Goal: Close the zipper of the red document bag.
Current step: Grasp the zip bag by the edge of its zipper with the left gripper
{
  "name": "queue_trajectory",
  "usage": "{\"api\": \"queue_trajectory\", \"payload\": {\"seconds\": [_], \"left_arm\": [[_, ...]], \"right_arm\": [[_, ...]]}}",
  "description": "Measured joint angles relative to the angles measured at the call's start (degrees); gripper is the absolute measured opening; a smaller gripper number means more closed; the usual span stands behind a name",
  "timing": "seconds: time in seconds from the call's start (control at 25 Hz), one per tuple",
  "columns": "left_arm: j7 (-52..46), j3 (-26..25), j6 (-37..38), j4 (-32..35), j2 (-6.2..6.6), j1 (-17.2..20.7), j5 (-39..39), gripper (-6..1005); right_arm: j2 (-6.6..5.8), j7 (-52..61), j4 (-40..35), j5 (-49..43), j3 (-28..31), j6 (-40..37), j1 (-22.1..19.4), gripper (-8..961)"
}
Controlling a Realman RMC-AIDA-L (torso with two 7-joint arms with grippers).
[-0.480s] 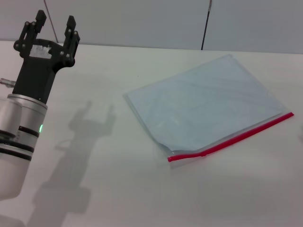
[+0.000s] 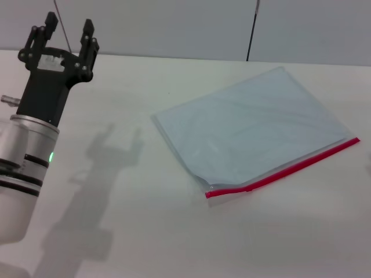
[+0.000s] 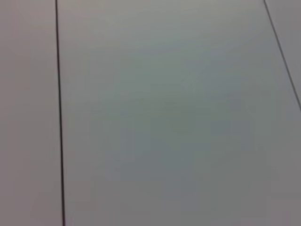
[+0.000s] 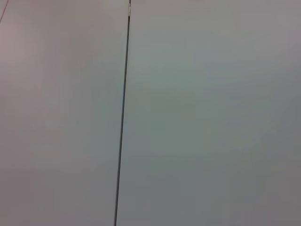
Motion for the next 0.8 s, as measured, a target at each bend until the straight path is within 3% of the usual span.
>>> {"api": "queue_trajectory", "payload": {"seconds": [0.2, 0.32, 0.44, 0.48, 0.52, 0.72, 0.8], "left_arm": [[9.6, 9.1, 3.7, -0.5, 1.38, -3.5, 0.1, 619], [20.9, 13.4, 6.3, 0.2, 1.31, -5.3, 0.1, 618], [28.9, 14.3, 9.3, 4.5, 1.37, -5.4, 0.0, 615], [33.0, 14.0, 13.1, 10.5, 3.02, -4.5, -0.3, 613], [33.0, 14.0, 13.1, 10.5, 3.02, -4.5, -0.3, 611], [45.7, 12.1, 29.5, 29.7, 9.19, -2.5, -4.1, 600], [51.9, 11.0, 37.3, 36.1, 10.86, -2.2, -7.9, 596]], "right_arm": [[-0.02, 0.0, 0.0, 0.0, 0.0, 0.0, -0.2, 894], [-0.05, 0.0, 0.0, 0.0, 0.0, 0.0, -0.2, 894], [-0.07, 0.0, -0.1, 0.0, 0.0, 0.0, -0.2, 894], [-0.07, 0.0, -0.2, 0.0, -0.1, 0.0, -0.3, 894], [-0.07, 0.0, -0.2, 0.0, -0.1, 0.0, -0.4, 894], [-0.16, 0.0, -0.3, 0.0, -0.1, 0.0, -0.5, 893], [-0.18, 0.0, -0.3, 0.0, -0.1, 0.1, -0.5, 893]]}}
